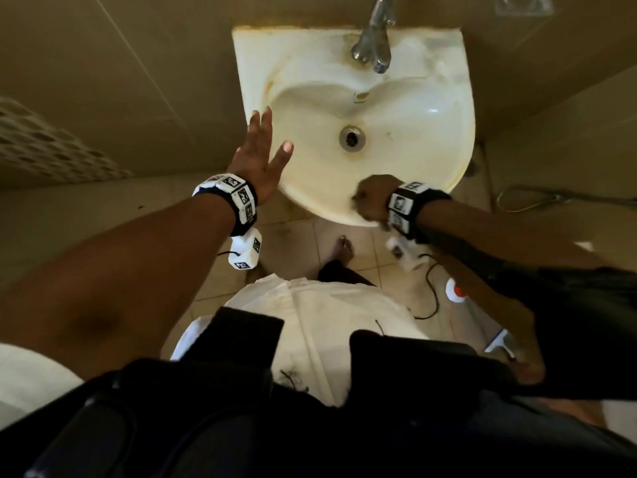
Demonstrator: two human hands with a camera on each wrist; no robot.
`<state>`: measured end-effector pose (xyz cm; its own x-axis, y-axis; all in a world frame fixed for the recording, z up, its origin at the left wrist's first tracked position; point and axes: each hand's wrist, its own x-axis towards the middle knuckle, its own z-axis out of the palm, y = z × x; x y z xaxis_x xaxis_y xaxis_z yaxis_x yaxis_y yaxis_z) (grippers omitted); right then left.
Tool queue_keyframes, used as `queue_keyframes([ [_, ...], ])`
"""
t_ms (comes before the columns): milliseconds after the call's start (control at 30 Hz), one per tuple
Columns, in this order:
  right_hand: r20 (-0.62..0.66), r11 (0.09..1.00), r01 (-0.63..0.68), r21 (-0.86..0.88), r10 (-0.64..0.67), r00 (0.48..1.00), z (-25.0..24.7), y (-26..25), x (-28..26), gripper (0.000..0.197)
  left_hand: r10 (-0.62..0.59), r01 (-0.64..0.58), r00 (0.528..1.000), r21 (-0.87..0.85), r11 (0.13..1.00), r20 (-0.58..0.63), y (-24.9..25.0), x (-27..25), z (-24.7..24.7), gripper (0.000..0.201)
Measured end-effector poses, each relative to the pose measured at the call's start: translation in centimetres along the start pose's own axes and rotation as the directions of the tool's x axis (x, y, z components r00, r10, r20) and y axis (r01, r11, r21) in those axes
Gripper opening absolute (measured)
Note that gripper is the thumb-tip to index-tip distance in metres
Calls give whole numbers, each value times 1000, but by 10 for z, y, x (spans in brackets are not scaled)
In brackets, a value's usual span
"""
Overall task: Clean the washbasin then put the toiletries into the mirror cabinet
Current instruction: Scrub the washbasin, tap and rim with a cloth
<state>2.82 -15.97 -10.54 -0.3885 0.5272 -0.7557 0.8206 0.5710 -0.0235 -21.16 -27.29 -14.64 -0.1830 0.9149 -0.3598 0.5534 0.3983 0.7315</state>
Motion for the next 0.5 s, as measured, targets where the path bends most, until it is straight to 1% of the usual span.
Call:
queue_keyframes([
  [67,-106,977,70,202,-49,993,-2,-53,7,26,27,-27,999,-26,999,-17,-1,-1,-10,85],
  [100,-202,939,105,326,-39,979,-3,-76,12,23,35,-36,999,-25,999,-18,-2,-2,-16,83],
  [167,-302,808,149,570,37,953,-11,-114,17,14,49,-49,999,-13,999,-9,0,-1,-27,79],
  [200,-342,758,185,625,52,938,-15,-125,17,12,55,-55,998,-4,998,-1,1,0,-31,78],
  [267,-383,731,246,637,23,923,-17,-132,16,5,57,-57,998,15,998,20,2,3,-37,81],
  [333,-380,717,278,639,-20,925,-10,-120,10,5,57,-57,998,4,998,35,1,6,-40,84],
  [400,-332,779,285,559,-105,937,4,-91,3,10,58,-58,998,-19,998,38,0,7,-42,83],
  [433,-291,830,281,482,-151,945,12,-75,1,10,60,-59,997,-33,998,41,-2,6,-43,81],
  [467,-243,863,268,428,-176,954,18,-58,-1,6,65,-62,997,-47,997,45,-3,6,-43,80],
  [500,-190,892,233,388,-170,967,21,-46,-2,4,70,-68,997,-64,996,43,-5,6,-44,79],
])
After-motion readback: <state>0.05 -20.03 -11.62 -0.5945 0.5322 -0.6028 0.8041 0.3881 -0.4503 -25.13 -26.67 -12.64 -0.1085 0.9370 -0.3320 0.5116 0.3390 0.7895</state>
